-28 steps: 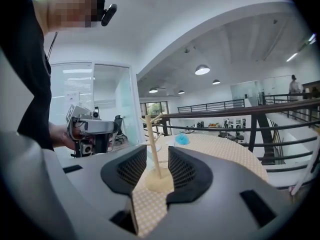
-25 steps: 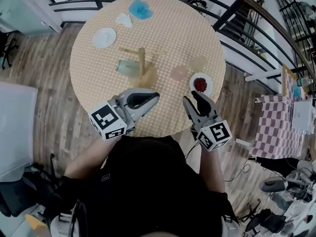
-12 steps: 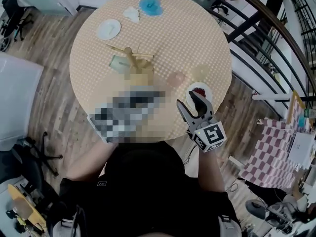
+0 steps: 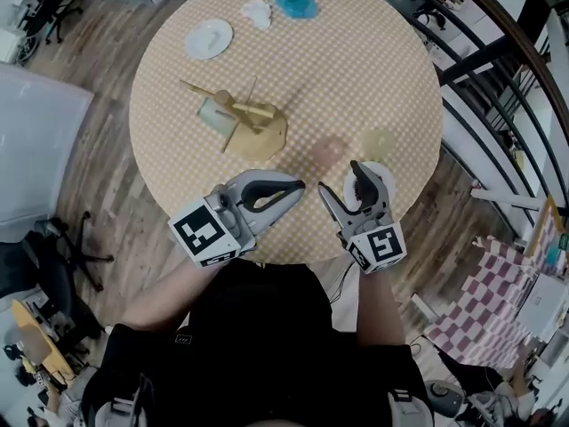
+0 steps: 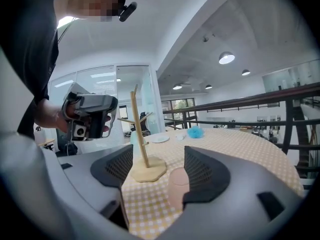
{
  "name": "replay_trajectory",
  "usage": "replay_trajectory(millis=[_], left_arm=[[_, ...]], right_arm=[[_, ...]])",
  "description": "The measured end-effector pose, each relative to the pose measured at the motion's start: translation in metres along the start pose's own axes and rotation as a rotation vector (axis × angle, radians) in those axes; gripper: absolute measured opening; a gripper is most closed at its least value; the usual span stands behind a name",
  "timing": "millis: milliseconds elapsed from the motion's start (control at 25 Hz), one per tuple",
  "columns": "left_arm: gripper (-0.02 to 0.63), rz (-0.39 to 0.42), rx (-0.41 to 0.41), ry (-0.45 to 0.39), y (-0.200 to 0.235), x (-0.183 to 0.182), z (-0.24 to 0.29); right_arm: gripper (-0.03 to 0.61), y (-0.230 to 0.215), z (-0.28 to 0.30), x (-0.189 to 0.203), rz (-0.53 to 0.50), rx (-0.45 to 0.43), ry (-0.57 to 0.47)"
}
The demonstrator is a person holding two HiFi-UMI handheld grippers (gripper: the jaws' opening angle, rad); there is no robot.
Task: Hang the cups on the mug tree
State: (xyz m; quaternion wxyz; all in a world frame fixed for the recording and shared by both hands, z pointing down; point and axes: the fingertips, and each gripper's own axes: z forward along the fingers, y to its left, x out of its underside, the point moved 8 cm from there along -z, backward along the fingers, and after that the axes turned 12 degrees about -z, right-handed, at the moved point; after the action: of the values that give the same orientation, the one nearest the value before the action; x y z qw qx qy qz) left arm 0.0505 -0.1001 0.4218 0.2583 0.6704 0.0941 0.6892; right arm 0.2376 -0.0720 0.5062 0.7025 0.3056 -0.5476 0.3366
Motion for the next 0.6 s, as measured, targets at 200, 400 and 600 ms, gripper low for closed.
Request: replay_trajectory(millis=[200,400,600], left_arm=[[0.006,0.006,-0.036,0.018,0.019,0.012,0.016],[0.006,-0.003,-0.081,0.042,0.033,0.021,0.026],[0.006,-0.032,-0.123,0.053,0.042,0.028,0.022]], right_arm=[[0.381,-0.018,0.025,0.028,-0.034,0.023,0.055],[0.413,-0.027,0.051,0.050,-0.046,0.013,0.108],[0.413,-0.025,0.067,0.069,-0.095,0.000,0.183]])
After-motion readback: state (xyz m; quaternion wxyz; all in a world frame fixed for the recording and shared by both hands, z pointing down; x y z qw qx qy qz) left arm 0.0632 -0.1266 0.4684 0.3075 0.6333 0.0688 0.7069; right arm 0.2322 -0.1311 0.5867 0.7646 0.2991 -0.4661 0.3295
